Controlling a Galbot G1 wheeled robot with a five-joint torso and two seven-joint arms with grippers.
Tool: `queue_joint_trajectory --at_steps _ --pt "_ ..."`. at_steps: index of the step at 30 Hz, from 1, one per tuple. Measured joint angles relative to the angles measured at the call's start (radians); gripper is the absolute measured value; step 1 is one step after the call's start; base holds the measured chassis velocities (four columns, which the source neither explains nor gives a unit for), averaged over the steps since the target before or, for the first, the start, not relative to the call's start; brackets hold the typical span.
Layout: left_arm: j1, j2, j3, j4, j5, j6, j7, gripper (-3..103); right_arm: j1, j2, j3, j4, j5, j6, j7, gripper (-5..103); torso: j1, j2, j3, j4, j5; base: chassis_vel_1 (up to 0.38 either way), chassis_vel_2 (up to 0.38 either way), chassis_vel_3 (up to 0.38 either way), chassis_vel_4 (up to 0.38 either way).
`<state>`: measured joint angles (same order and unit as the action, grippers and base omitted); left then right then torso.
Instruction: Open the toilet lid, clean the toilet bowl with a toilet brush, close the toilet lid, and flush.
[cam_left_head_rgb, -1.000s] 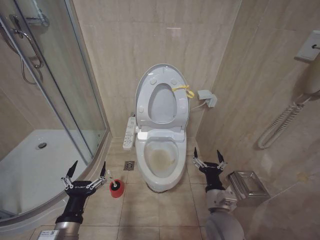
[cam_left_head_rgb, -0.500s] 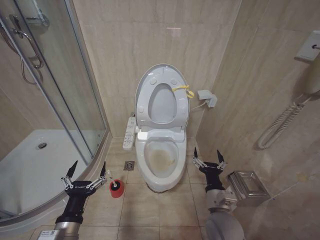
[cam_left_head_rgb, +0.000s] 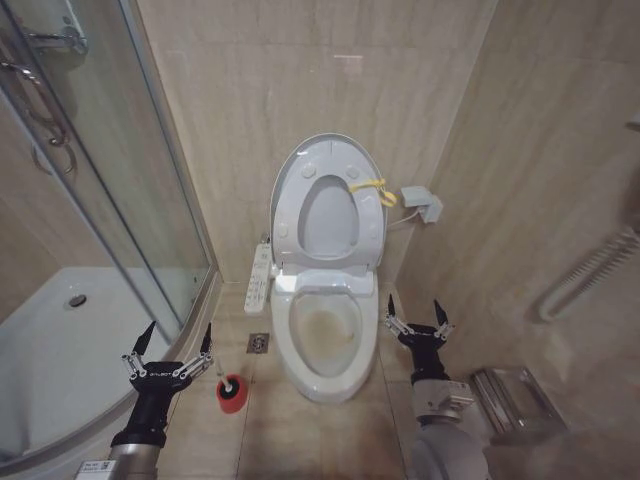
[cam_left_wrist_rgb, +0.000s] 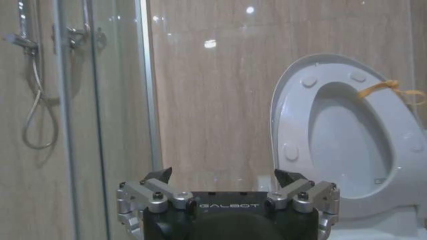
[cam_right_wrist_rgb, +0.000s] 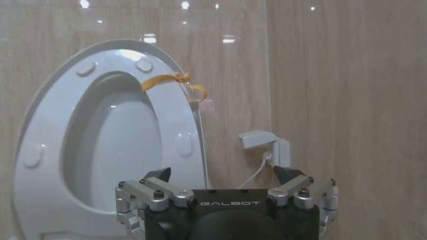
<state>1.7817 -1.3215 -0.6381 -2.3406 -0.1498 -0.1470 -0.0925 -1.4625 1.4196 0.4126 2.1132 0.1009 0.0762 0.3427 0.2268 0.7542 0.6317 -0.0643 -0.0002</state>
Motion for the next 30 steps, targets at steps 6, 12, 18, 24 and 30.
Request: queue_joint_trajectory --at_steps 6,12,18,24,30 --pt "0.000 0.000 0.000 0.000 0.000 0.000 0.000 100 0.000 0.000 0.000 0.000 0.000 0.000 0.000 100 0.000 0.000 0.000 0.0007 0.0001 -0.071 0.062 0.054 -0.062" --pt "0.000 0.000 0.000 0.000 0.000 0.000 0.000 100 -0.001 0.000 0.000 0.000 0.000 0.000 0.000 100 -0.001 0.000 -0.001 0.0003 0.0003 0.045 -0.063 -0.048 0.037" --pt "0.000 0.000 0.000 0.000 0.000 0.000 0.000 100 0.000 0.000 0.000 0.000 0.000 0.000 0.000 100 -0.001 0.000 0.000 0.0002 0.0001 0.004 -0.005 -0.012 0.006" --pt "0.000 0.000 0.000 0.000 0.000 0.000 0.000 100 0.000 0.000 0.000 0.000 0.000 0.000 0.000 100 0.000 0.000 0.000 0.0003 0.0002 0.000 0.000 0.000 0.000" --pt "0.000 0.000 0.000 0.000 0.000 0.000 0.000 100 0.000 0.000 0.000 0.000 0.000 0.000 0.000 100 -0.001 0.000 0.000 0.0003 0.0002 0.000 0.000 0.000 0.000"
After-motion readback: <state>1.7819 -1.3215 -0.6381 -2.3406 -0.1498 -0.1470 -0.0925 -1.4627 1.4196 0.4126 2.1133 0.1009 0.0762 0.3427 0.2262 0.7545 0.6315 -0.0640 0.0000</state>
